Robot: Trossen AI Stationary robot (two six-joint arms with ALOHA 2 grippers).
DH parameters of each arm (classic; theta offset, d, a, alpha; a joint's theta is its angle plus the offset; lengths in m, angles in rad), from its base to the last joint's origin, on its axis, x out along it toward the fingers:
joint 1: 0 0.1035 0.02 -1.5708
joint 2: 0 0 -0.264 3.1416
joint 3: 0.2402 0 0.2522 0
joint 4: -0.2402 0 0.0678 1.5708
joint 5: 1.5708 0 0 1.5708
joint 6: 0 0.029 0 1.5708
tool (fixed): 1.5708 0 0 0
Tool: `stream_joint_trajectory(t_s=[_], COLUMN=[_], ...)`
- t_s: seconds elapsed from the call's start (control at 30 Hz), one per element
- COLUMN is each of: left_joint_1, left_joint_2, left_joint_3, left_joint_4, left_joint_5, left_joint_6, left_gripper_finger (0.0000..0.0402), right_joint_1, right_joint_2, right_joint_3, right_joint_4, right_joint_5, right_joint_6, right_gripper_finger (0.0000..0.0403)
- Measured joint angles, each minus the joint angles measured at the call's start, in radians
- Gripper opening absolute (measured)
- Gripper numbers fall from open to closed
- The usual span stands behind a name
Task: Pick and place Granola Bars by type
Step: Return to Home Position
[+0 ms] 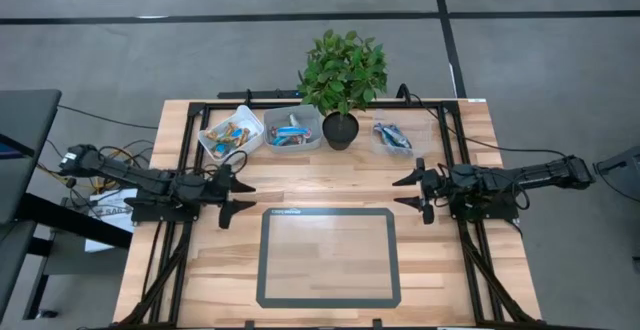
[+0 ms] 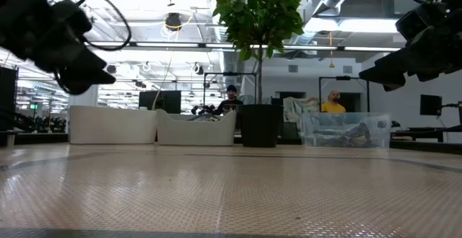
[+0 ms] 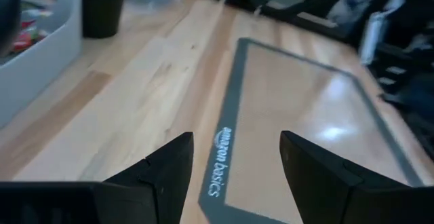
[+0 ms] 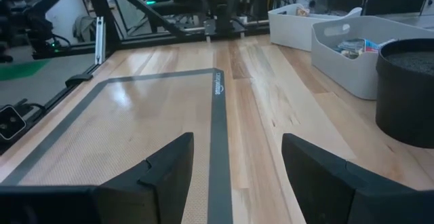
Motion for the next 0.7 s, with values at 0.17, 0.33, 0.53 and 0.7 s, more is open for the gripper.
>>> stream_joint_trajectory(t_s=[0.17,0.33,0.53,0.7], left_joint_1=[0.002,0.002,0.002,0.002], left_joint_2=[-0.145,-0.228,-0.303,-0.319], left_joint_3=[-0.075,-0.075,-0.079,-0.079], left_joint_4=[0.112,0.093,0.088,0.088], left_joint_5=[0.132,0.187,0.193,0.193], left_joint_6=[0.149,0.253,0.386,0.457], left_gripper_finger=[0.0212,0.0212,0.0212,0.0212], right_joint_1=[0.0,0.0,0.0,0.0], right_joint_2=[0.0,0.0,0.0,0.0], right_joint_3=[0.0,0.0,0.0,0.0], right_joint_4=[0.0,-0.003,-0.003,-0.003], right_joint_5=[-0.001,-0.002,-0.002,-0.002], right_joint_6=[0.0,0.001,0.001,0.001], right_gripper_finger=[0.0219,0.0219,0.0219,0.0219])
